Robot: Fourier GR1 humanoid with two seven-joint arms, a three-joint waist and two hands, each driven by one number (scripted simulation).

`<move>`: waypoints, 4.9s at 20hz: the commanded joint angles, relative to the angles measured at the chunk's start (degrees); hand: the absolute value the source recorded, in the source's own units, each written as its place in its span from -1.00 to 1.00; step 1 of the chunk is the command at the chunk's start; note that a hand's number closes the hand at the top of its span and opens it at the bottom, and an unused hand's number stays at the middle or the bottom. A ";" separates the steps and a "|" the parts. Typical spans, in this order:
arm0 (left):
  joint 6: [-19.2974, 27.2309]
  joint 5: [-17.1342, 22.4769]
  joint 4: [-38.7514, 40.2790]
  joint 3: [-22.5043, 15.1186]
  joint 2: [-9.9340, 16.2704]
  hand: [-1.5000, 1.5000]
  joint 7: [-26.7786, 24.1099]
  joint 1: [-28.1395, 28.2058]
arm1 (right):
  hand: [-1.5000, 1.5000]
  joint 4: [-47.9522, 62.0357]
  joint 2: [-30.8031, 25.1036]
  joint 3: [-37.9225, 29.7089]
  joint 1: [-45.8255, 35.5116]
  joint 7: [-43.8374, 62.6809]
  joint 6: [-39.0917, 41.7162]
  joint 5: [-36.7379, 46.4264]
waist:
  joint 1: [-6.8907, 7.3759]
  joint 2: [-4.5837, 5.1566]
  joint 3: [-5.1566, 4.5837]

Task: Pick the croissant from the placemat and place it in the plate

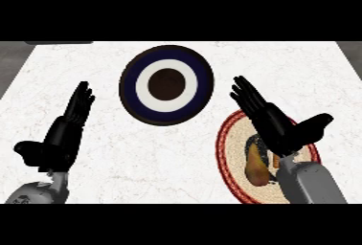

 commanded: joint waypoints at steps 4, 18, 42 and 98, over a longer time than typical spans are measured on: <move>-0.67 -6.24 2.38 2.62 8.17 0.00 -3.45 7.54 | -1.00 -5.22 1.05 -13.90 -0.33 -2.38 -10.03 -4.54 | -0.10 0.82 -1.26; -4.46 -6.99 9.53 7.33 9.66 0.00 -7.58 8.92 | -1.00 -25.05 9.35 -9.00 18.70 -16.39 -42.29 25.60 | -0.07 1.08 -1.33; -5.64 -10.52 12.14 7.38 6.44 0.00 -12.11 10.22 | -1.00 -28.55 -19.17 -9.27 11.88 44.36 -5.87 32.10 | 0.62 1.26 -1.35; -18.33 -21.58 6.46 14.26 -3.83 0.00 -10.65 6.91 | 1.00 25.10 -18.41 -7.18 -18.73 -8.42 19.84 50.25 | 10.83 5.06 -0.78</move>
